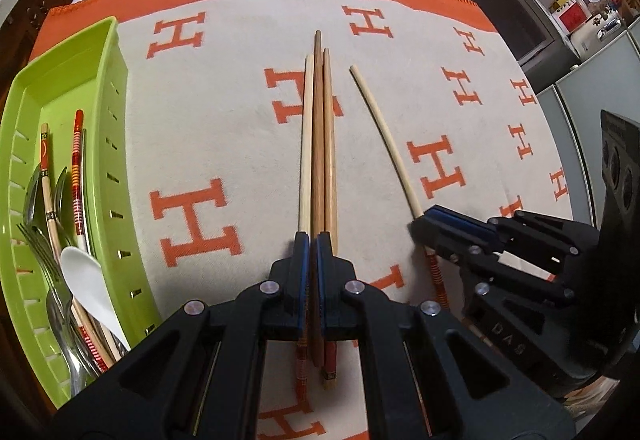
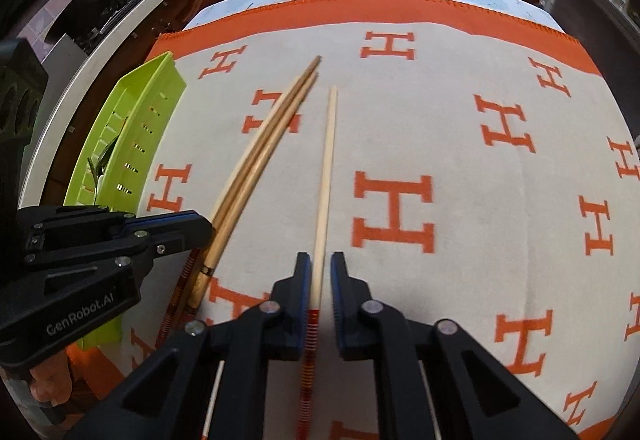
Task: Organize utensils
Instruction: 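Grasp two wooden chopsticks with the left gripper while the right gripper grasps a red-banded chopstick, then carry the chopsticks over the green tray with both grippers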
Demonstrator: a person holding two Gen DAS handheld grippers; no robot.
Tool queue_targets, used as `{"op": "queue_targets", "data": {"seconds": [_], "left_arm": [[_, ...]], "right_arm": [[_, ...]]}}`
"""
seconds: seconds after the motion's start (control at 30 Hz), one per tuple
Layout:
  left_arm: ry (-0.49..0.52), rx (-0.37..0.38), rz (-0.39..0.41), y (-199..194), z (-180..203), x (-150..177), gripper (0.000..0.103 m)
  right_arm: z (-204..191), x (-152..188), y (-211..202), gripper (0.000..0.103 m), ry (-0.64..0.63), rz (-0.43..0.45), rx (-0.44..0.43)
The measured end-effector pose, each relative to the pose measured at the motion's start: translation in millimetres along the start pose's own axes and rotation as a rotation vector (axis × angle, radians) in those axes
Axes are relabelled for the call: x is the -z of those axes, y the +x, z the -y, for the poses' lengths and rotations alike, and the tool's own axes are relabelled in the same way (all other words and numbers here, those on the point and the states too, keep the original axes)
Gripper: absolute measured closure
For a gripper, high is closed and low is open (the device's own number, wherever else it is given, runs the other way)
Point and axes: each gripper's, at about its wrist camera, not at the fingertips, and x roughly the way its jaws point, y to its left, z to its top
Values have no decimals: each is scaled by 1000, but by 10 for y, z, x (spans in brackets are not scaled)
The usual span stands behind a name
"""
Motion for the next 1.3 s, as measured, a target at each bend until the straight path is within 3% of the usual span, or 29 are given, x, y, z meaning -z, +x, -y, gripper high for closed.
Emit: {"op": "queue_targets", "data": {"seconds": [0.5, 0.57, 0.6, 0.67, 0.87, 0.93, 1.0, 1.3], "left_arm": [[69, -56, -29, 93, 110, -184, 99], [60, -85, -33, 105, 79, -217, 76], [48, -111, -39, 129, 45, -233, 59], [38, -110, -39, 157, -12, -237, 54], [70, -115, -22, 155, 14, -235, 59], [85, -126, -20, 163, 52, -228, 84], [100, -157, -12, 161, 68, -203, 91], [15, -39, -37, 109, -104, -152, 93]], "right_arm": [[192, 60, -45, 96, 61, -5, -26], [193, 63, -46, 96, 62, -5, -28], [199, 66, -47, 96, 64, -5, -30], [217, 75, -55, 96, 68, -5, -34], [234, 87, -56, 96, 75, -2, -47], [236, 87, -55, 96, 73, -1, -45], [241, 84, -53, 96, 75, -1, -49], [261, 93, -52, 96, 81, 0, -58]]}}
